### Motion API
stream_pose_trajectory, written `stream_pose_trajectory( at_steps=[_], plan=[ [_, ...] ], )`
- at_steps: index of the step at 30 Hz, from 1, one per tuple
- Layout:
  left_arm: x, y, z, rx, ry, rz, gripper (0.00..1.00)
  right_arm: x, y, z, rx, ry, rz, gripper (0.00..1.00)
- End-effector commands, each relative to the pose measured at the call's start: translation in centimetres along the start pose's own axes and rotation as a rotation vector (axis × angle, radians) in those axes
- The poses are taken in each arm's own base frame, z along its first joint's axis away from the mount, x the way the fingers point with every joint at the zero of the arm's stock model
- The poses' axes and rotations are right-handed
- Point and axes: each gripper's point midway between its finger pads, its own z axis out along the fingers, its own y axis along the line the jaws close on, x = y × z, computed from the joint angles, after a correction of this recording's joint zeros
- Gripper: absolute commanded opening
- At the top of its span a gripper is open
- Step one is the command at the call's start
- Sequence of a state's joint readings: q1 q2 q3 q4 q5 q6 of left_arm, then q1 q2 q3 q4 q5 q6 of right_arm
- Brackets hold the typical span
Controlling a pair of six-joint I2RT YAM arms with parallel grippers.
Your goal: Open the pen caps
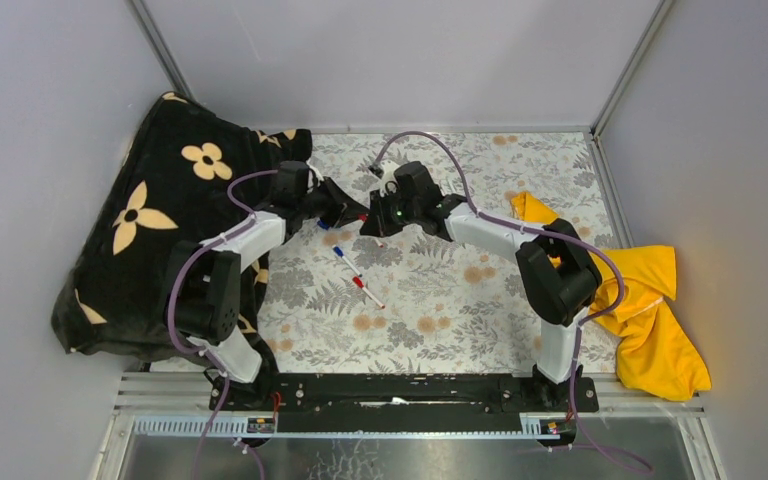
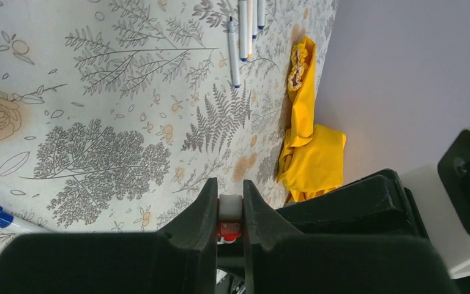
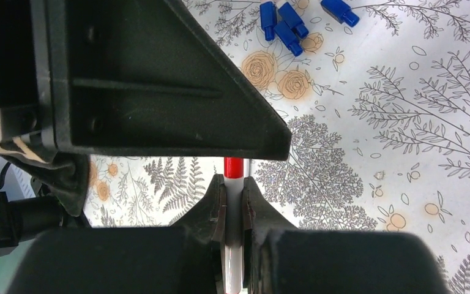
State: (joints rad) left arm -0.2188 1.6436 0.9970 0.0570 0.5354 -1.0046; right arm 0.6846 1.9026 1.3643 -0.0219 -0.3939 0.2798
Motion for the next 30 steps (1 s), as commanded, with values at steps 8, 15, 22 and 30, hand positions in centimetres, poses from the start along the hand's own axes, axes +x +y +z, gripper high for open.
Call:
stream_pose_trajectory(
  at_steps=[8, 15, 22, 30],
  plan=[
    [-11.4, 6.3, -2.9, -0.150, -0.324, -0.044, 0.00, 2.5, 0.2, -4.0, 0.011, 0.069, 0.030, 0.00],
    [-12.5, 6.1, -3.2, -0.144, -0.325, -0.034, 0.00, 2.0, 0.5, -4.5, 0.017, 0.063, 0.014, 0.00],
    [-11.0, 7.7, -3.0, -0.248, -0.307, -0.007, 0.01, 0.0, -3.9, -4.8, 0.180, 0.050, -0.010, 0.00],
    [-9.2, 11.1, -2.5, -0.415, -0.279, -0.018, 0.14, -0.5, -10.1, -3.5, 0.415, 0.073, -0.095, 0.00]
  ],
)
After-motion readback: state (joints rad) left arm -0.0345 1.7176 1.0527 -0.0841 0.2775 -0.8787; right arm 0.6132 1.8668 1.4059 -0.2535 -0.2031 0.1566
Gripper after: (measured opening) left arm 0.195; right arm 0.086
